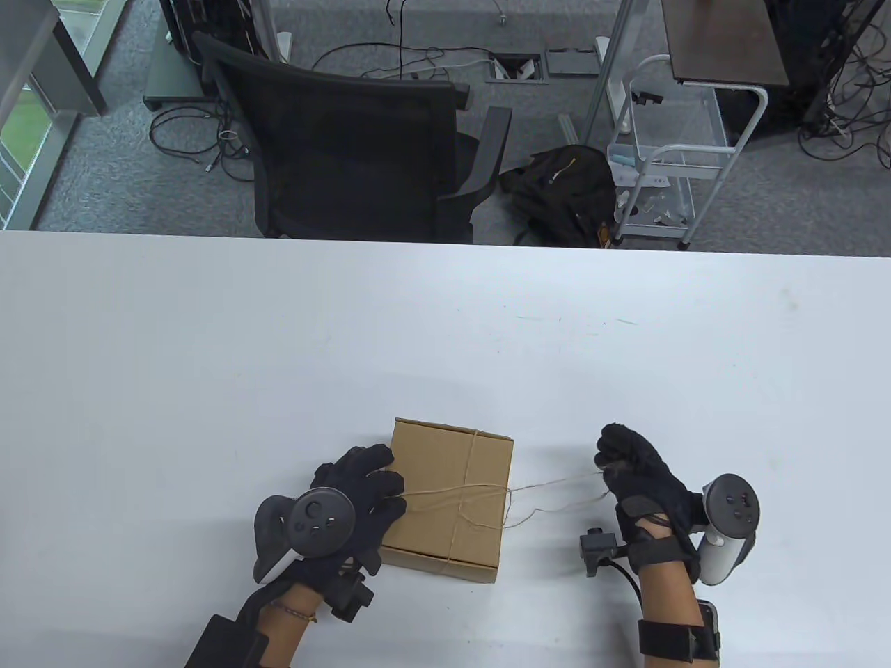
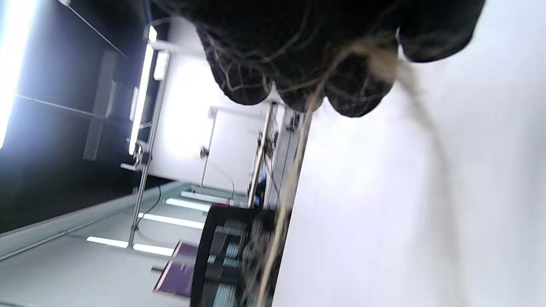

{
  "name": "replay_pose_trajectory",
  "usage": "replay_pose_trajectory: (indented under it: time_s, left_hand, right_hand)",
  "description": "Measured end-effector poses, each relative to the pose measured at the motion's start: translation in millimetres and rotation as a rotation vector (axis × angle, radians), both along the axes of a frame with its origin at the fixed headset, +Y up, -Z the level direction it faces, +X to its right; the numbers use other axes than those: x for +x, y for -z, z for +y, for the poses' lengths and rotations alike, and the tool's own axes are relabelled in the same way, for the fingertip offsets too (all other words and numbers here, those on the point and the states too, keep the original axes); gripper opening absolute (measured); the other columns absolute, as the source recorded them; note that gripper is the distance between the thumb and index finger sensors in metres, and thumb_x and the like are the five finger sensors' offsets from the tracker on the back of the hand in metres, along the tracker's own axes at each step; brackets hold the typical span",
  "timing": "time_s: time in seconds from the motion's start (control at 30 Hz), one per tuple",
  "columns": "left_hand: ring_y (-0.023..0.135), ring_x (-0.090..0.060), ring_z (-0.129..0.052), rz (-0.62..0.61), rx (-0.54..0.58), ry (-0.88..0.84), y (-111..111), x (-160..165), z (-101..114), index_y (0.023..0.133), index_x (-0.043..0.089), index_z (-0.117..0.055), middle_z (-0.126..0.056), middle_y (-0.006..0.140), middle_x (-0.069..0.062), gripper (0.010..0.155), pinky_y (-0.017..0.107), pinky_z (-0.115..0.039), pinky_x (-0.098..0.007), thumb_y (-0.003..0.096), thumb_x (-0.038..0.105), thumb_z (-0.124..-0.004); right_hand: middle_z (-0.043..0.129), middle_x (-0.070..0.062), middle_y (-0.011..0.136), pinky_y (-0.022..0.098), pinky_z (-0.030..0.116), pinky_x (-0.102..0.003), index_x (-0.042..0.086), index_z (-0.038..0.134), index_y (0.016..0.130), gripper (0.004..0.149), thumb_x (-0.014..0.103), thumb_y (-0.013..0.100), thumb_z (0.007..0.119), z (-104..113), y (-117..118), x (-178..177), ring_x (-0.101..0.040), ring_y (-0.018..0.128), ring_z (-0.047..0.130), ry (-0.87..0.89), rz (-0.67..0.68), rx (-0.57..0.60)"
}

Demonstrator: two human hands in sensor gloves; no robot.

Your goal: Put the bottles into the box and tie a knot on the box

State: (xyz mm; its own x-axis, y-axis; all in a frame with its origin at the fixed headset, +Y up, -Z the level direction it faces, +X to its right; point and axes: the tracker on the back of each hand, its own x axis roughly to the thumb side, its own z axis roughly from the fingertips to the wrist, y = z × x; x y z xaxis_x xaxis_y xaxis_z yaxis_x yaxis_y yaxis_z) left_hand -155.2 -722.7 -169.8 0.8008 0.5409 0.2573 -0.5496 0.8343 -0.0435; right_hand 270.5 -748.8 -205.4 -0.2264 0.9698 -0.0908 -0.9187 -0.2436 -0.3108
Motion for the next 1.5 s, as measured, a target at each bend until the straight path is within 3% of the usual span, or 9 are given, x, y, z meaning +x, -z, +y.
replay_pose_trajectory:
  time_s: [0.13, 0.2, 0.37, 0.43, 0.7, 1.03, 1.27, 1.37, 1.5]
  left_hand:
    - [0.105, -0.055, -0.073, 0.008, 0.006, 0.002, -0.1, 1.4, -0.6, 0.091, 0.022, -0.085, -0.072, 0.118, -0.015, 0.046, 0.068, -0.057, -0.078, 0.0486, 0.039, -0.089]
    - [0.104, -0.055, -0.073, 0.01, 0.017, 0.001, -0.6, 2.5, -1.1, 0.091, 0.021, -0.085, -0.073, 0.117, -0.015, 0.046, 0.068, -0.057, -0.078, 0.0488, 0.039, -0.089]
    - [0.103, -0.055, -0.074, 0.015, 0.034, 0.017, -2.6, 4.1, -1.3, 0.091, 0.02, -0.085, -0.073, 0.116, -0.017, 0.046, 0.067, -0.057, -0.078, 0.049, 0.039, -0.088]
    - [0.103, -0.054, -0.074, 0.013, 0.041, 0.017, -3.8, 6.6, -1.8, 0.091, 0.019, -0.085, -0.073, 0.116, -0.018, 0.047, 0.067, -0.057, -0.078, 0.049, 0.039, -0.088]
    - [0.108, -0.057, -0.063, -0.025, 0.051, 0.037, -8.4, 10.6, 4.5, 0.092, 0.022, -0.086, -0.067, 0.119, -0.019, 0.048, 0.067, -0.05, -0.082, 0.0481, 0.041, -0.089]
    - [0.113, -0.063, -0.046, 0.056, -0.159, -0.023, 14.4, -56.9, 4.4, 0.091, 0.019, -0.09, -0.062, 0.124, -0.019, 0.049, 0.063, -0.029, -0.089, 0.0472, 0.042, -0.091]
    - [0.107, -0.071, -0.026, 0.312, -0.461, -0.251, 19.6, -94.4, -20.0, 0.118, 0.009, -0.06, -0.035, 0.127, -0.035, 0.082, 0.061, -0.021, -0.085, 0.0546, 0.056, -0.078]
    - [0.106, -0.072, -0.026, 0.389, -0.382, -0.139, 17.5, -85.8, -15.7, 0.119, 0.008, -0.057, -0.036, 0.126, -0.037, 0.084, 0.061, -0.021, -0.085, 0.054, 0.059, -0.076]
    - [0.111, -0.064, -0.026, 0.185, -0.105, -0.112, 14.9, -48.2, -3.8, 0.119, 0.02, -0.057, -0.037, 0.13, -0.026, 0.08, 0.065, -0.022, -0.083, 0.0509, 0.055, -0.081]
  right_hand:
    - [0.069, -0.025, 0.101, 0.062, 0.055, -0.07, 0.018, 0.079, 0.095, 0.058, 0.003, 0.039, 0.081, 26.3, -3.2, -16.6, -0.055, 0.085, 0.066, -0.796, 0.052, -0.012]
    - [0.059, -0.026, 0.107, 0.063, 0.049, -0.073, 0.02, 0.079, 0.096, 0.06, 0.002, 0.039, 0.08, 32.2, -4.1, -32.3, -0.059, 0.09, 0.054, -0.905, 0.113, 0.086]
    - [0.069, -0.026, 0.104, 0.062, 0.052, -0.073, 0.014, 0.084, 0.093, 0.048, 0.025, 0.046, 0.081, 39.4, -12.2, -77.5, -0.055, 0.089, 0.064, -0.578, 0.473, 0.476]
    - [0.053, -0.027, 0.112, 0.065, 0.036, -0.076, 0.01, 0.073, 0.103, 0.063, 0.036, 0.047, 0.085, 36.7, -18.0, -107.7, -0.059, 0.096, 0.044, -0.424, 0.688, 0.383]
    - [0.01, -0.01, 0.117, 0.064, 0.002, -0.064, 0.017, 0.026, 0.113, 0.084, 0.059, 0.046, 0.055, 10.9, -25.4, -165.0, -0.038, 0.098, -0.005, -0.851, 1.0, 0.174]
    - [0.022, -0.009, 0.118, 0.066, 0.007, -0.064, 0.018, 0.035, 0.113, 0.082, 0.057, 0.047, 0.064, 9.0, -22.8, -153.6, -0.037, 0.102, 0.006, -0.782, 0.968, 0.223]
    - [0.023, -0.008, 0.118, 0.066, 0.007, -0.064, 0.017, 0.037, 0.113, 0.081, 0.057, 0.047, 0.064, 8.4, -23.3, -154.6, -0.037, 0.102, 0.007, -0.781, 0.968, 0.232]
    - [0.023, -0.008, 0.118, 0.066, 0.007, -0.064, 0.017, 0.038, 0.113, 0.081, 0.057, 0.047, 0.064, 7.9, -23.6, -155.5, -0.037, 0.102, 0.007, -0.768, 0.973, 0.236]
    - [0.023, -0.009, 0.118, 0.066, 0.007, -0.064, 0.017, 0.038, 0.113, 0.081, 0.057, 0.047, 0.064, 7.9, -24.9, -156.4, -0.037, 0.102, 0.007, -0.778, 0.974, 0.242]
